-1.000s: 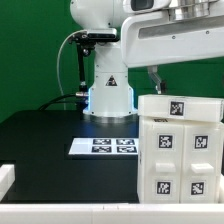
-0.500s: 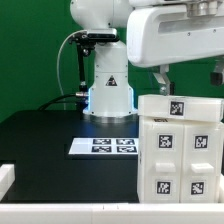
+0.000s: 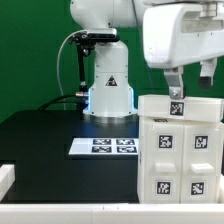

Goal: Assemble cabinet

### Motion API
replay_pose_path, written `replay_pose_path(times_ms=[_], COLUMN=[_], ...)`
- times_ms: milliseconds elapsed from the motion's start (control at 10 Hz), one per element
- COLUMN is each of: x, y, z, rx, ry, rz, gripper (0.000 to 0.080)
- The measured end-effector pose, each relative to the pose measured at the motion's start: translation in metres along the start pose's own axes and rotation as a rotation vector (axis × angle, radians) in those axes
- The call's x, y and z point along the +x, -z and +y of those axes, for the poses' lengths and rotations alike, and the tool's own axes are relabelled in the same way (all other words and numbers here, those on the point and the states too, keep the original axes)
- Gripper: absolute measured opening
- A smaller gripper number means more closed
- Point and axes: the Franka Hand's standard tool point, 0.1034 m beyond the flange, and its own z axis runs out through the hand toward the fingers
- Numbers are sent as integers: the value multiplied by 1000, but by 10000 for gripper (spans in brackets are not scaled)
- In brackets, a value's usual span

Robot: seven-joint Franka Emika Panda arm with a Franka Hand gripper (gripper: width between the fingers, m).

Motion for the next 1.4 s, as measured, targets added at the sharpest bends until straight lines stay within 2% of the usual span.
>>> replay_pose_path(times_ms=[200, 300, 600, 700, 800, 1000, 1200, 1400], x=[-5, -8, -9, -9, -9, -9, -10, -4], y=[-11, -17, -19, -19, -19, -19, -20, -20], z=[2, 2, 2, 2, 2, 2, 3, 1], rx=[-2, 6, 9, 10, 9, 9, 5, -6], ry=[134, 125, 97, 61, -2, -183, -501, -815], rz=[-3, -9, -11, -11, -11, -11, -3, 27], gripper=[797, 797, 794, 637, 555, 555, 555, 555])
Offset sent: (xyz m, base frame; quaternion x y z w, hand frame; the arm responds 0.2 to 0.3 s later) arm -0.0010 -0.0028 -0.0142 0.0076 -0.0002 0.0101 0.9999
